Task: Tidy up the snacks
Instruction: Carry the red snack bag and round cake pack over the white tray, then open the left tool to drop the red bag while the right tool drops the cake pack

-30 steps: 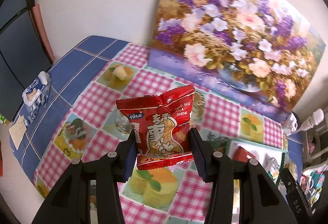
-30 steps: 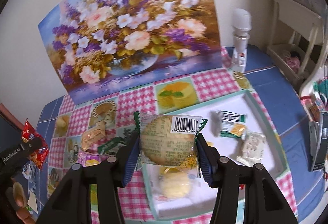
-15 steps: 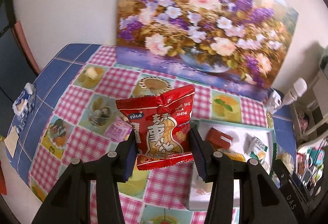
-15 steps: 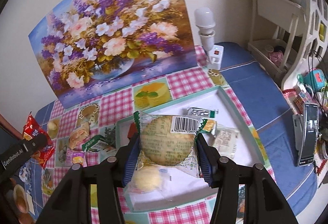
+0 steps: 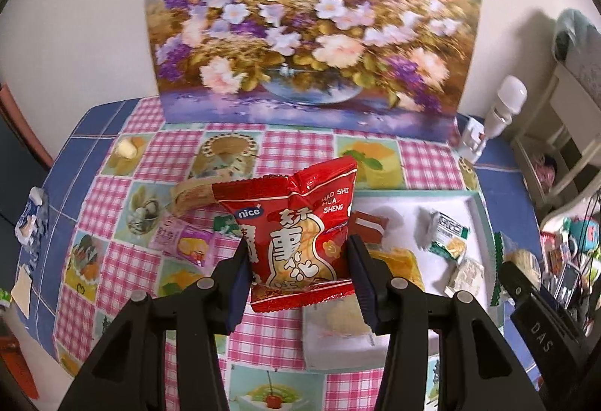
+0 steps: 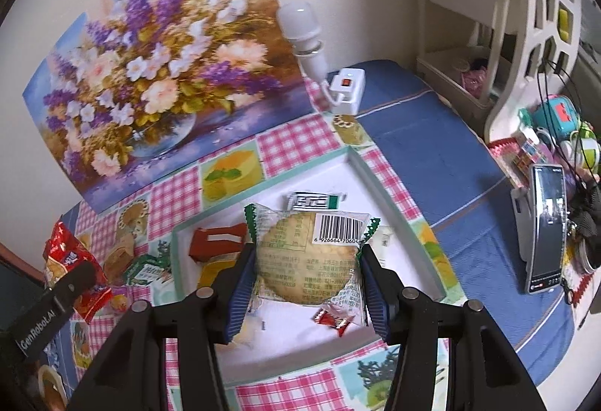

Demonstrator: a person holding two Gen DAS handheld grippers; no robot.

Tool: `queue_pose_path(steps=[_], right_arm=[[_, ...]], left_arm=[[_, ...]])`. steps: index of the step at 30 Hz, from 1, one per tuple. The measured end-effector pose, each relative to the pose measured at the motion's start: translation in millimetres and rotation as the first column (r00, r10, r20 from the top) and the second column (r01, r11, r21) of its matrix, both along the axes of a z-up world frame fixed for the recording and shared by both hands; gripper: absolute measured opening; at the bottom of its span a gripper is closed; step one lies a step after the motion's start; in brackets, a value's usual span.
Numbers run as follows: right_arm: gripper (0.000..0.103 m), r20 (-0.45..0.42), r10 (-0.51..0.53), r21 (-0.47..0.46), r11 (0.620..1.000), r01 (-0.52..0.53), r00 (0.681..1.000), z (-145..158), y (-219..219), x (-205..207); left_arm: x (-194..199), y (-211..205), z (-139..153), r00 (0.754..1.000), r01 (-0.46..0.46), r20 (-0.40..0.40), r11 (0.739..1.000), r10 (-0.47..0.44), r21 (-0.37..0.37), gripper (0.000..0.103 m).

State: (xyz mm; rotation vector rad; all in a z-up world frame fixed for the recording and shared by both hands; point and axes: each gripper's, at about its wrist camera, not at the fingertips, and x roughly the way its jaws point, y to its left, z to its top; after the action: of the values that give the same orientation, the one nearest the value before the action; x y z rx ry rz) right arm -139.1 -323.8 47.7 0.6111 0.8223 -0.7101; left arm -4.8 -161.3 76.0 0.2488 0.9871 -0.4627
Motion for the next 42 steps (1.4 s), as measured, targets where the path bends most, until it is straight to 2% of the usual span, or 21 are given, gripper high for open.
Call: queue_pose_path(steps=[11,18,29,39,42], right_arm=[[0.056,-0.01,-0.05,0.055,0.997,0.05,0.999,-13.4,-24.0,-17.4],[0.056,-0.043,-0.059,0.094,0.994,0.063,0.997,-29.6,-30.5,-18.6],[0.056,-0.117,-0.018,0.183,0.982,0.039,0.993,-69.6,-31.2,-5.7],[0.056,-0.123,-0.024,0.205,0.978,0.049,0.992,-75.7,-34.3,-6.5],[0.056,-0.12,-0.027,0.21,0.976,0.052,0.992,-76.1,-35.0,-7.5]], left_arm=[[-17.1,-30.9,-17.9,0.996,0.083,-0.047,0.996,-0.081,0.031,0.051],[-29.1,-53.6,-39.1,0.987,0.144,-0.087,0.988,-0.138,0.061,0.051],[-31.4,-70.1,-80.3,0.977,0.174,-0.149,0.976,-0.154,0.133,0.051],[-28.7,-71.6,-95.1,0.968,0.177,-0.204,0.976,-0.148,0.129,0.051],[-28.1,-71.2,-93.4,0.969,0.173,-0.199,0.977,-0.146,0.122,0.061]])
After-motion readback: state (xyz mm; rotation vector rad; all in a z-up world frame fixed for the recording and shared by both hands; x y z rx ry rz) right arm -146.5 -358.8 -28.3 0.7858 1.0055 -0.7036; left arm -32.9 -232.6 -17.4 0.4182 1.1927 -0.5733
